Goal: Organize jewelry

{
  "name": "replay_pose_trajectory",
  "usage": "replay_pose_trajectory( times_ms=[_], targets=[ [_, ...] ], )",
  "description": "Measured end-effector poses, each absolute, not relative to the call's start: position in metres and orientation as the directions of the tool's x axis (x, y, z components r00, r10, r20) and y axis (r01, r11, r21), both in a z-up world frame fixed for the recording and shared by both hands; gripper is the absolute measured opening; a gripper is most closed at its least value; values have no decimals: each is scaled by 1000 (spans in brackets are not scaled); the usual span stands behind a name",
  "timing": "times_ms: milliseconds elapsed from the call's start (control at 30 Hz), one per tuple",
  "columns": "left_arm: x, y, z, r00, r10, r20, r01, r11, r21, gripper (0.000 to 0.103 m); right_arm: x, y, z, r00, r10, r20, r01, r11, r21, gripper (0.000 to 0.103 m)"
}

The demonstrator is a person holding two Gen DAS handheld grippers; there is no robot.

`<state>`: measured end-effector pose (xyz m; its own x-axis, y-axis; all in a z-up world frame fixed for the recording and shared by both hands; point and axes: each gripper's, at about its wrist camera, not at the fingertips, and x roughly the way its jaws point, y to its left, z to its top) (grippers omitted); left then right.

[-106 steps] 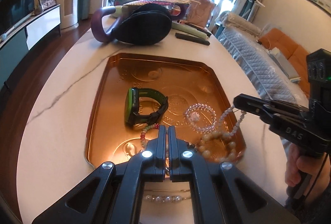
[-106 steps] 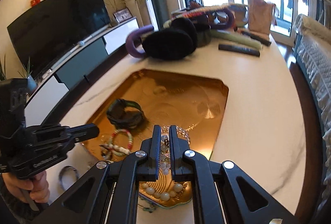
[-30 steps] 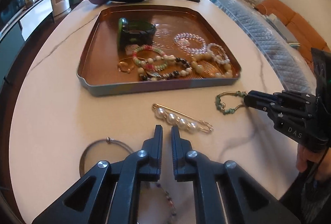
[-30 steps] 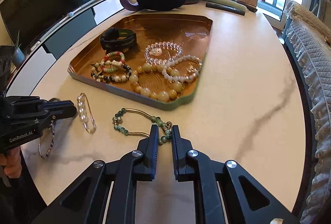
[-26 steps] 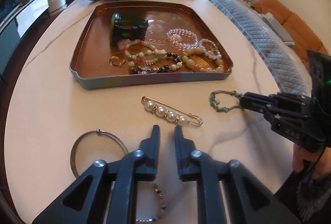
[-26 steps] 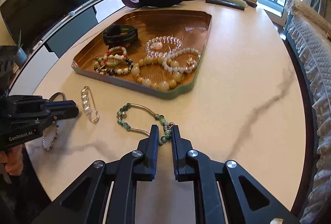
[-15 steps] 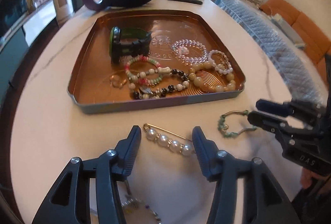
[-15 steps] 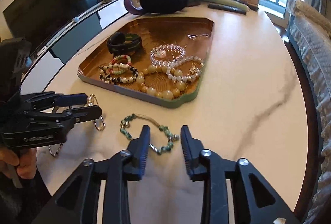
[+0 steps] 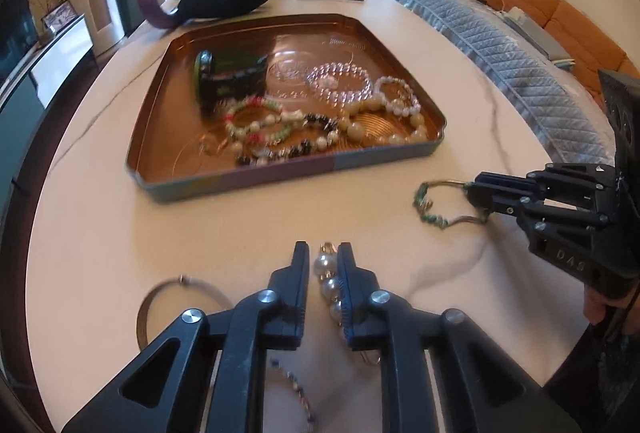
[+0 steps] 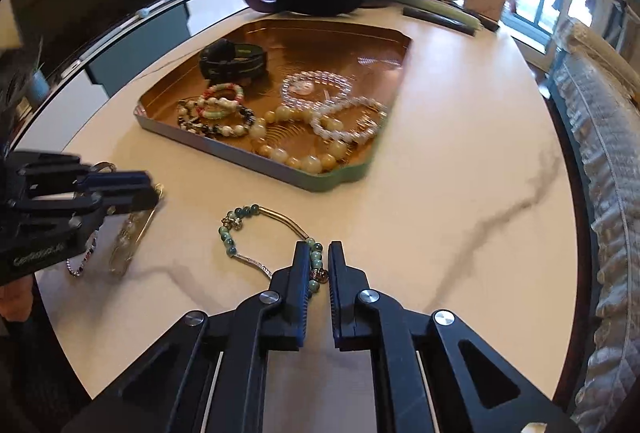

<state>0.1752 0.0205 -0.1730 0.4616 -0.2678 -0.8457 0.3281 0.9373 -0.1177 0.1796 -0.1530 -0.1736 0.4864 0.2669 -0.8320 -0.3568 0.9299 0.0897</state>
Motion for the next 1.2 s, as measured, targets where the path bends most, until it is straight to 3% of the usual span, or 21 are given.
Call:
replay_pose_trajectory(
  times_ms=[67,133,167,200,267,433,500,533,600,867,900,1200],
  targets=[
    [171,21,-173,456,-269,-848,327,937,-122,23,177,-151,-172,466,305,-830,-387,914,119,15],
    [169,21,-170,464,-264,-846,321,940,-117,29,173,-144,-169,474,312,-823,-419,902,101,34],
    [167,21,-169,467,-261,-845,319,941,-115,35,171,-140,-166,486,311,-817,-436,896,81,52],
    [166,21,-169,464,-261,-846,321,940,-114,42,169,-137,-165,495,310,-812,-451,890,65,62],
    [165,20,-171,456,-256,-852,326,939,-108,48,165,-128,-163,499,321,-805,-488,872,45,63],
    [161,10,-178,469,-231,-852,362,931,-54,46,173,-114,-174,479,288,-830,-513,858,2,63],
    [158,4,-178,490,-229,-841,392,920,-22,19,178,-111,-177,471,295,-831,-521,854,8,56],
    [159,2,-178,485,-238,-841,404,915,-26,15,180,-110,-176,473,299,-829,-522,853,10,51],
    [159,1,-177,480,-250,-841,412,910,-35,12,185,-108,-173,474,293,-830,-523,852,2,9],
    [162,8,-174,468,-287,-836,390,916,-96,12,190,-112,-171,492,300,-817,-480,876,33,8],
    [161,10,-172,469,-299,-831,388,915,-110,12,189,-114,-167,505,305,-807,-475,879,35,0],
    [161,25,-160,486,-325,-811,346,924,-163,12,187,-116,-160,499,360,-789,-487,869,88,0]
  ],
)
